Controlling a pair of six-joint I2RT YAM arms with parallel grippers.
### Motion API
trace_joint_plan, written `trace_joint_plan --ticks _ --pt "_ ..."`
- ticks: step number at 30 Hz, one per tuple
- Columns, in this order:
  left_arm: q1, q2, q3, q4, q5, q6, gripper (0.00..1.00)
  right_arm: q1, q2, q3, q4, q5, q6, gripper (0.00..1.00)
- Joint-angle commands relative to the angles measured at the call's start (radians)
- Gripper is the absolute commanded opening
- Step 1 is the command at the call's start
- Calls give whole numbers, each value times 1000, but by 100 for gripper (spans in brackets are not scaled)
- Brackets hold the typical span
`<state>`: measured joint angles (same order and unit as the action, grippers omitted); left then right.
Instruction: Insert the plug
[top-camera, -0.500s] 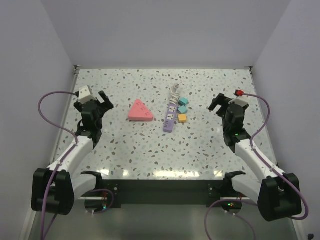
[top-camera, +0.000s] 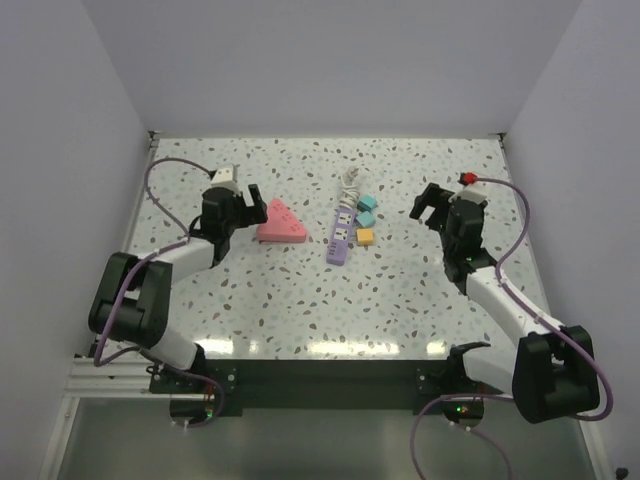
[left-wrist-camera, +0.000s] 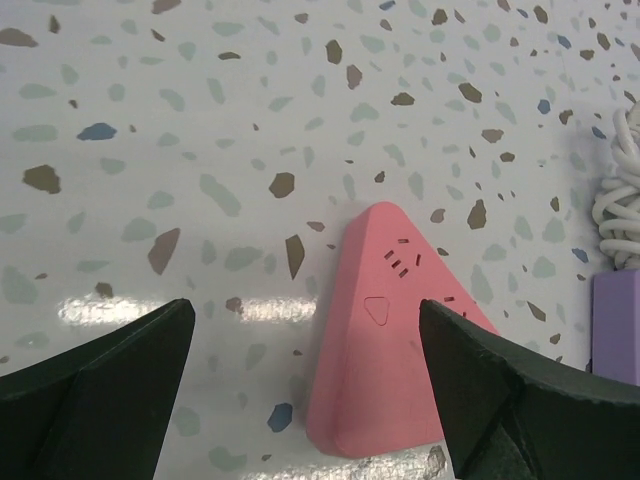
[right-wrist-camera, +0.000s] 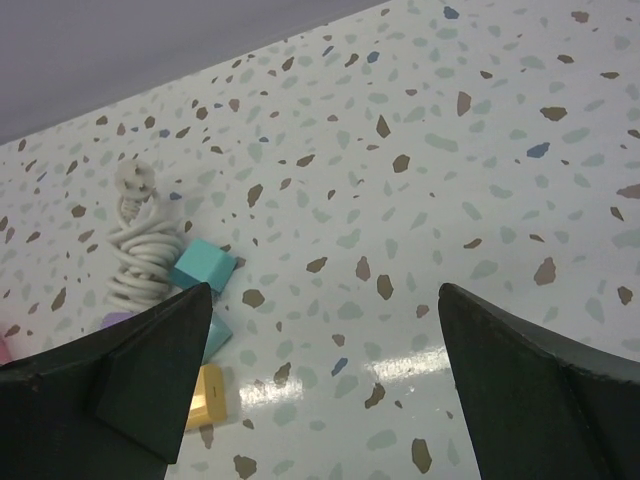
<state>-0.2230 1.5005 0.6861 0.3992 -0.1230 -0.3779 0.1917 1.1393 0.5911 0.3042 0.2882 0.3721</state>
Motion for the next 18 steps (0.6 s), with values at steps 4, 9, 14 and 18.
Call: trace_joint_plan --ticks 4,9,14,18 --pt "-3 151 131 24 174 33 100 5 80 98 -16 -107 -35 99" --pt "-3 193 151 -3 220 27 98 5 117 116 -27 -127 -38 99" --pt "-3 231 148 -25 246 7 87 5 125 122 -28 -146 -38 99" --pt "-3 233 129 -26 238 -15 84 5 117 119 -30 -152 -39 99"
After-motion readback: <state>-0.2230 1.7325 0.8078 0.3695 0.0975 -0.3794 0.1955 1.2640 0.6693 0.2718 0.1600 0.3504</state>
